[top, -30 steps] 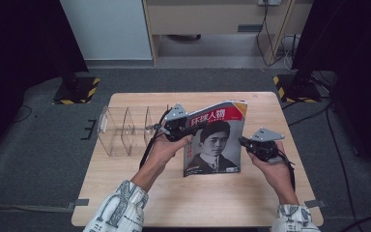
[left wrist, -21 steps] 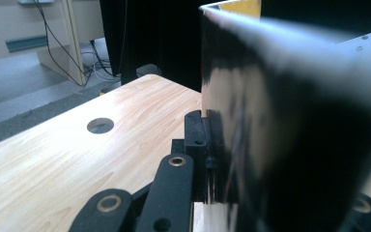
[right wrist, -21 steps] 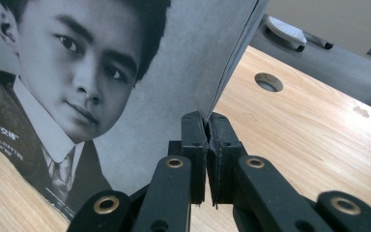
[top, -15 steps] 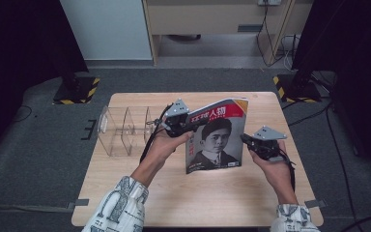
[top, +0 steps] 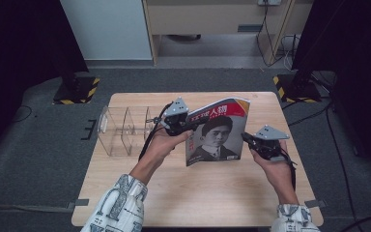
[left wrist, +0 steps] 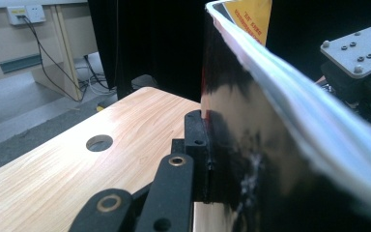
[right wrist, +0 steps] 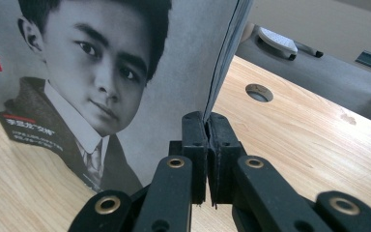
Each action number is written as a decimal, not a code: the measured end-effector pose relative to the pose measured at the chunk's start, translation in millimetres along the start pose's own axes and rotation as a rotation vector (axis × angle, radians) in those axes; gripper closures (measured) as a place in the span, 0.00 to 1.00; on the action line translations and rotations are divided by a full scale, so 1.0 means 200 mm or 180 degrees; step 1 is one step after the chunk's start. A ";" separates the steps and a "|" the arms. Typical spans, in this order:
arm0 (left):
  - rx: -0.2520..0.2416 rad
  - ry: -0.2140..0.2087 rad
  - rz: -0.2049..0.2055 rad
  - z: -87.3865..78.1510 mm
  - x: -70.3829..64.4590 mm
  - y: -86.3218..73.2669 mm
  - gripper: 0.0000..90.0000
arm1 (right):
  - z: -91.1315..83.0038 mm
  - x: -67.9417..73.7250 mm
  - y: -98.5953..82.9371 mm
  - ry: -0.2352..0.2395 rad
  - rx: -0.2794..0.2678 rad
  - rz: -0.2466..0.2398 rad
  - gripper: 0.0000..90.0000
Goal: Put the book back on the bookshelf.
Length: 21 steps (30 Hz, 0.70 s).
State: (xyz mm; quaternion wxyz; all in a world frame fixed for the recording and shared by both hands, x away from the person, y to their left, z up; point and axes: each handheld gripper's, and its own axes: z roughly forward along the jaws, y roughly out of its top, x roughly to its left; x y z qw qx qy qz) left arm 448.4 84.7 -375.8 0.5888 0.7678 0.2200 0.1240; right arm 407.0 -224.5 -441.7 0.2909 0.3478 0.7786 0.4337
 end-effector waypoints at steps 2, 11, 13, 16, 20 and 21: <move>-0.0020 -0.0011 0.0002 -0.01 0.00 0.00 0.93 | 0.00 0.00 0.00 0.0017 -0.0006 -0.0012 0.98; -0.0111 -0.0051 -0.0002 -0.01 -0.01 0.04 0.93 | -0.01 0.01 0.00 0.0075 -0.0021 -0.0036 0.98; -0.0091 -0.0065 0.0006 -0.01 -0.02 0.04 0.95 | -0.01 0.01 0.00 0.0073 -0.0015 -0.0032 0.98; -0.0097 -0.0099 -0.0019 -0.02 -0.01 0.04 0.95 | -0.01 0.01 0.00 0.0087 -0.0026 -0.0013 0.98; -0.0092 -0.0148 0.0011 -0.02 -0.02 0.04 0.95 | -0.01 0.00 -0.01 0.0097 -0.0029 0.0036 0.96; -0.0095 -0.0167 0.0033 -0.02 -0.02 0.04 0.96 | -0.01 0.00 -0.01 0.0105 -0.0034 0.0058 0.95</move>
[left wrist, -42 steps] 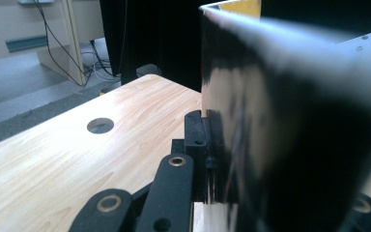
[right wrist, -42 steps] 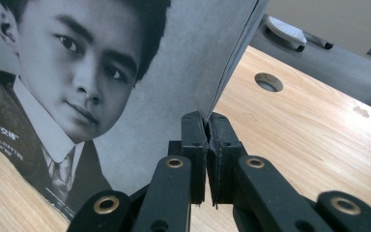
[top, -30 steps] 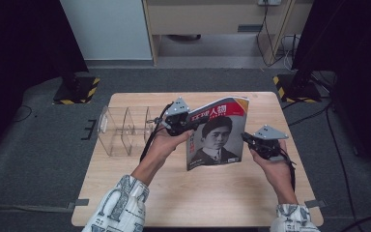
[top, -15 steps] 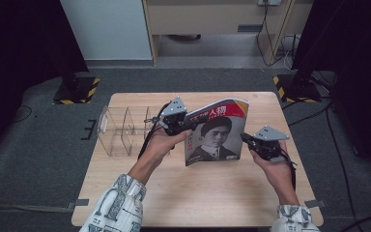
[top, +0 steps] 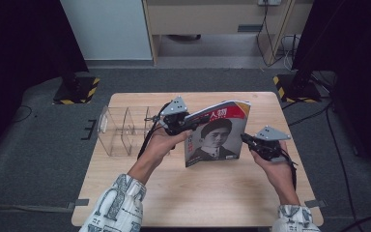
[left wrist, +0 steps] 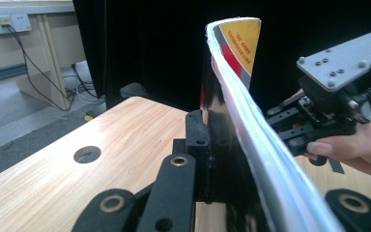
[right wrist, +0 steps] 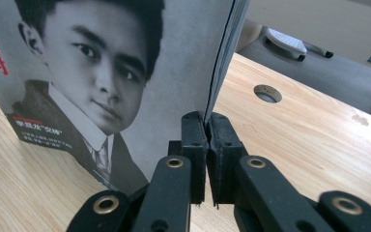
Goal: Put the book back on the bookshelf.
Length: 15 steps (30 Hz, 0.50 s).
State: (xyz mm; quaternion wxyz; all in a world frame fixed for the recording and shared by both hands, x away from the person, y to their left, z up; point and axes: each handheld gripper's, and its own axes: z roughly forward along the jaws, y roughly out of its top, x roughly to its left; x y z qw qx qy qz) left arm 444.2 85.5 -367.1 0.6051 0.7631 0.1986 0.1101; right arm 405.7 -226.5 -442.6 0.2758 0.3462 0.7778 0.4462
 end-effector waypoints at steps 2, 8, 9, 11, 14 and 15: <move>-0.0009 -0.0031 0.0023 0.00 -0.01 0.00 0.96 | 0.00 -0.01 -0.01 0.0004 -0.0012 0.0064 0.91; -0.0043 -0.0080 0.0054 -0.01 -0.02 -0.01 0.96 | 0.01 -0.04 -0.04 -0.0095 -0.0009 0.0187 0.69; -0.0050 -0.0093 0.0053 -0.01 -0.02 -0.01 0.96 | 0.02 -0.05 -0.05 -0.0104 -0.0005 0.0199 0.64; -0.0047 -0.0113 0.0067 -0.01 -0.02 -0.01 0.95 | 0.03 -0.06 -0.08 -0.0136 0.0082 0.0229 0.55; -0.0042 -0.0130 0.0093 -0.01 -0.03 -0.01 0.95 | 0.07 -0.06 -0.13 -0.0178 0.0175 0.0287 0.48; -0.0038 -0.0130 0.0094 -0.01 -0.03 -0.01 0.95 | 0.08 -0.06 -0.14 -0.0183 0.0219 0.0305 0.44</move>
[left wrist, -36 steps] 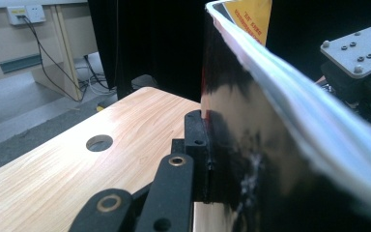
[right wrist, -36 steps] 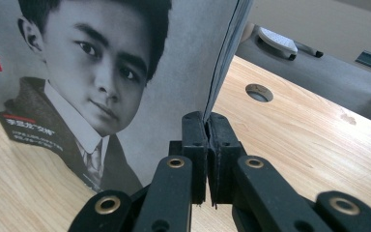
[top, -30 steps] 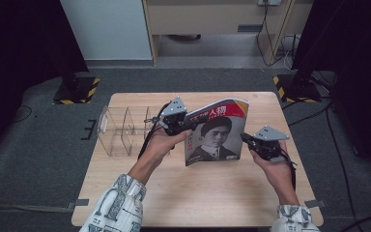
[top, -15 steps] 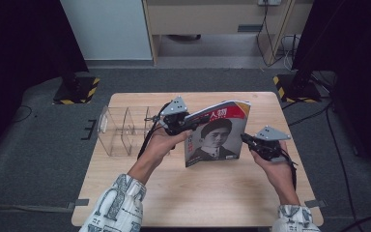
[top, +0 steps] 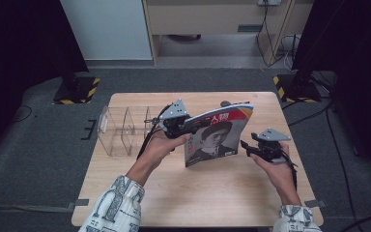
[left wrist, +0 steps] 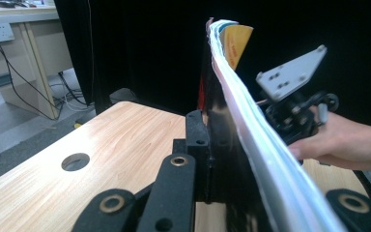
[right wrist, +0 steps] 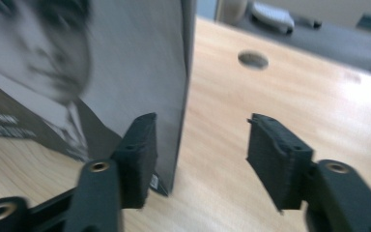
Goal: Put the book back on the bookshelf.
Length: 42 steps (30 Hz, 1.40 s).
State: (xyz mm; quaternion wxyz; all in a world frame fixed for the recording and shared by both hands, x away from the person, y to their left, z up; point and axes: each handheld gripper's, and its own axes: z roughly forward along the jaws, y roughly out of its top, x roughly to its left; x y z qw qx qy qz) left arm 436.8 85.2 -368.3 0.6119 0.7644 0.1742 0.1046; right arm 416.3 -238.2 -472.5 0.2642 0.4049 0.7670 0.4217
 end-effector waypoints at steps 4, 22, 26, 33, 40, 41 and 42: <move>-0.0003 -0.0010 -0.0014 0.00 0.00 0.00 0.95 | 0.06 0.00 -0.05 -0.0119 0.0270 0.0063 0.34; -0.0004 0.0066 -0.0075 -0.03 -0.01 0.02 0.96 | 0.16 -0.03 -0.22 -0.0265 0.0947 0.0179 0.30; 0.0023 0.0074 -0.0127 -0.05 -0.02 0.05 0.96 | 0.16 -0.05 -0.23 -0.0295 0.0935 0.0232 0.30; 0.0084 0.0126 -0.0135 -0.13 -0.05 0.07 0.96 | 0.14 -0.07 -0.25 -0.0360 0.0927 0.0271 0.29; 0.0094 0.0168 -0.0175 -0.19 -0.07 0.09 0.96 | 0.14 -0.07 -0.26 -0.0370 0.0888 0.0332 0.28; 0.0087 0.0167 -0.0175 -0.20 -0.07 0.09 0.96 | 0.14 -0.08 -0.26 -0.0361 0.0889 0.0345 0.28; 0.0073 0.0170 -0.0176 -0.21 -0.07 0.09 0.96 | 0.14 -0.08 -0.26 -0.0359 0.0888 0.0363 0.27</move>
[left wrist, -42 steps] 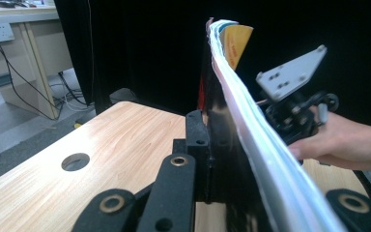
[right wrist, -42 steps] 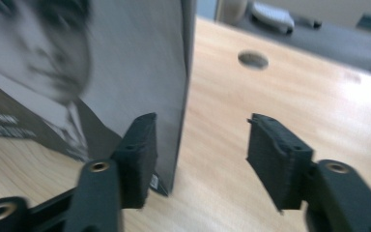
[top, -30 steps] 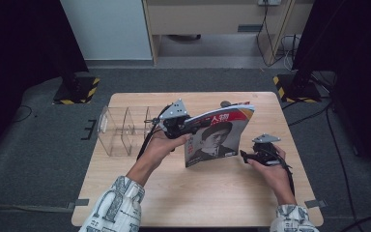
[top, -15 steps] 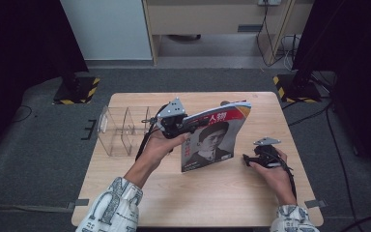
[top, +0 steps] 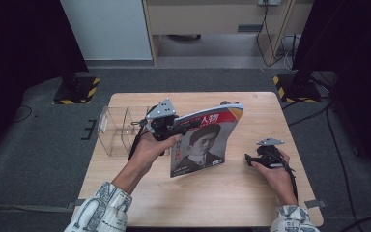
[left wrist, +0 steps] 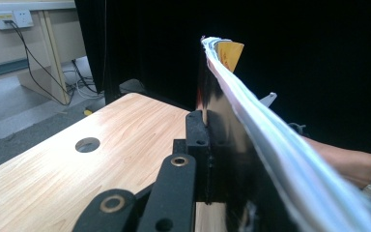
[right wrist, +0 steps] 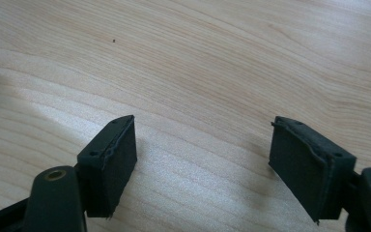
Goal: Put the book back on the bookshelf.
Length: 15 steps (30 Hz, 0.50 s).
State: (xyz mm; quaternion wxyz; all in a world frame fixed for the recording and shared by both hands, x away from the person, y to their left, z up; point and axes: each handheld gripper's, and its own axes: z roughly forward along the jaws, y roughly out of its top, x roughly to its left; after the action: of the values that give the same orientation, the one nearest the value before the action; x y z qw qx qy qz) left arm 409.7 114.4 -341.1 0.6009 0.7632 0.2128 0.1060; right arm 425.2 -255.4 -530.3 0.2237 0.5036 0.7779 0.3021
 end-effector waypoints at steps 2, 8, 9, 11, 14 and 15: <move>-0.0024 -0.0001 0.0004 -0.02 0.00 0.00 0.96 | 0.01 -0.01 0.00 0.0027 -0.0017 0.0050 0.27; -0.0028 0.0035 0.0010 -0.08 -0.01 -0.02 0.96 | 0.01 -0.01 -0.02 0.0055 -0.0110 0.0096 0.27; -0.0033 0.0040 0.0013 -0.09 -0.01 -0.02 0.96 | 0.01 -0.01 -0.02 0.0051 -0.0135 0.0108 0.27; -0.0058 0.0049 0.0013 -0.11 -0.01 -0.02 0.96 | 0.02 -0.01 -0.03 0.0080 -0.0173 0.0132 0.26; -0.0077 0.0078 0.0006 -0.15 -0.01 -0.02 0.96 | 0.02 -0.01 -0.03 0.0077 -0.0190 0.0137 0.26; -0.0073 0.0081 0.0009 -0.16 -0.01 -0.02 0.96 | 0.02 -0.01 -0.03 0.0073 -0.0197 0.0128 0.26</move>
State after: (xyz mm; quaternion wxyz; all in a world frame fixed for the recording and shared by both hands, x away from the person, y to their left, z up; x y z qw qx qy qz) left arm 393.5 141.4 -337.6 0.6068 0.7551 0.2180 0.1190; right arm 424.7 -258.0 -537.8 0.2242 0.5085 0.7604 0.3362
